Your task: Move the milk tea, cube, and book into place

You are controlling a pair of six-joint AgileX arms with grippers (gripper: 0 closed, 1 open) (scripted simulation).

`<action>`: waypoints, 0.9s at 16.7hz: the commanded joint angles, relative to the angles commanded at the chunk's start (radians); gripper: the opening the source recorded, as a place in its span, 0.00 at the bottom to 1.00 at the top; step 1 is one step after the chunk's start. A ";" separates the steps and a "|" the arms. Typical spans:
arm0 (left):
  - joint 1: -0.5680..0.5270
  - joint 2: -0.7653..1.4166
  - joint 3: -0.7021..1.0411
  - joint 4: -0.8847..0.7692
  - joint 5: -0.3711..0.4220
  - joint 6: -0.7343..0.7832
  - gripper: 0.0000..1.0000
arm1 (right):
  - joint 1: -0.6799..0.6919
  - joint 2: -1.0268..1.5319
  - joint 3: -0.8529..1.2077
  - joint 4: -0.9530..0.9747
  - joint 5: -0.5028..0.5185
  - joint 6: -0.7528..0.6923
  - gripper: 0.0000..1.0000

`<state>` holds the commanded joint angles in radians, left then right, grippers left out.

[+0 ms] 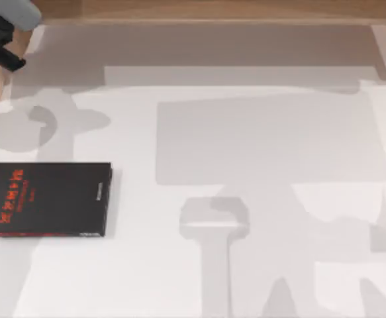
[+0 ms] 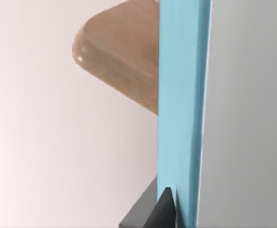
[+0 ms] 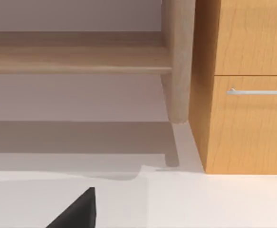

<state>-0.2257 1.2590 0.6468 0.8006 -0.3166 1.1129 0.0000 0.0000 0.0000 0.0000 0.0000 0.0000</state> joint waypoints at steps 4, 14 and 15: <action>-0.048 0.050 -0.241 0.004 0.008 0.151 0.00 | 0.000 0.000 0.000 0.000 0.000 0.000 1.00; -0.092 0.150 -0.561 -0.011 0.081 0.326 0.00 | 0.000 0.000 0.000 0.000 0.000 0.000 1.00; -0.092 0.150 -0.561 -0.011 0.081 0.326 0.00 | 0.000 0.000 0.000 0.000 0.000 0.000 1.00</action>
<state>-0.3178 1.4094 0.0858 0.7900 -0.2358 1.4386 0.0000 0.0000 0.0000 0.0000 0.0000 0.0000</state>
